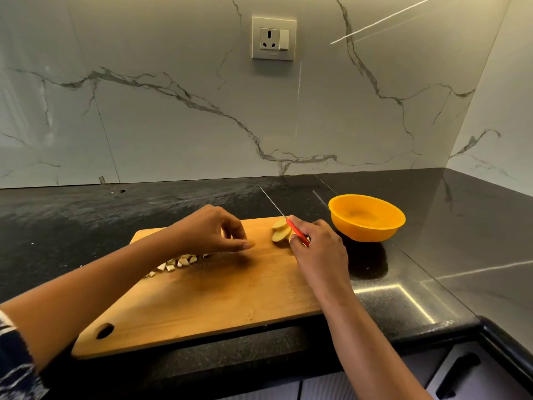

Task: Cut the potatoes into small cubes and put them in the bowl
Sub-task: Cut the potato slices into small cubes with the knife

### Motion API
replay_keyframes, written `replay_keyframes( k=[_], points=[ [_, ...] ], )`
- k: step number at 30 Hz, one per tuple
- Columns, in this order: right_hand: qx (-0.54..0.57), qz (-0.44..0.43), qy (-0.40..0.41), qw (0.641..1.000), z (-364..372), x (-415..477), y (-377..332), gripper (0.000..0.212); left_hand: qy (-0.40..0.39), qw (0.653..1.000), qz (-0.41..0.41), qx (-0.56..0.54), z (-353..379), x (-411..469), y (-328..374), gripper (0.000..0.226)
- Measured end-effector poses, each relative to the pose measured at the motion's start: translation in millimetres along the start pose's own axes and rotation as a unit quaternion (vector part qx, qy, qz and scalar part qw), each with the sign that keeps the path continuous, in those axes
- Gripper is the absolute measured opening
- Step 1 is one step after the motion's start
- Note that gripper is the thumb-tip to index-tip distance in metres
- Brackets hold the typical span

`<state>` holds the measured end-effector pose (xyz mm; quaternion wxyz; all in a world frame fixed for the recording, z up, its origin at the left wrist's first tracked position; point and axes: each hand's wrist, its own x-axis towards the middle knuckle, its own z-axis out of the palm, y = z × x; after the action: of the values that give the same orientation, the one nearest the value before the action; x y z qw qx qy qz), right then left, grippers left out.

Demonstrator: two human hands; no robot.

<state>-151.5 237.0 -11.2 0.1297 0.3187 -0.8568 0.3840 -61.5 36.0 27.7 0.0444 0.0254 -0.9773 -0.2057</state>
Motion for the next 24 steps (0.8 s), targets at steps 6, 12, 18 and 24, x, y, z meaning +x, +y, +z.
replay_keyframes(
  k=[6, 12, 18, 24],
  points=[
    [0.003, 0.005, 0.008, 1.000, 0, -1, -1, 0.043, -0.017, 0.993, -0.082, -0.087, -1, -17, -8, 0.035],
    [-0.009, 0.008, -0.001, 1.000, 1, -2, -1, 0.042, 0.043, 0.995, -0.087, -0.022, 4, -16, -9, 0.008],
    [-0.010, 0.014, -0.013, 1.000, 2, -2, -3, 0.042, 0.053, 0.995, -0.077, 0.043, 11, -30, -4, 0.035],
    [-0.011, 0.018, -0.013, 1.000, 1, -2, -3, 0.042, 0.049, 0.992, -0.018, 0.112, 18, -23, 2, 0.030]
  ],
)
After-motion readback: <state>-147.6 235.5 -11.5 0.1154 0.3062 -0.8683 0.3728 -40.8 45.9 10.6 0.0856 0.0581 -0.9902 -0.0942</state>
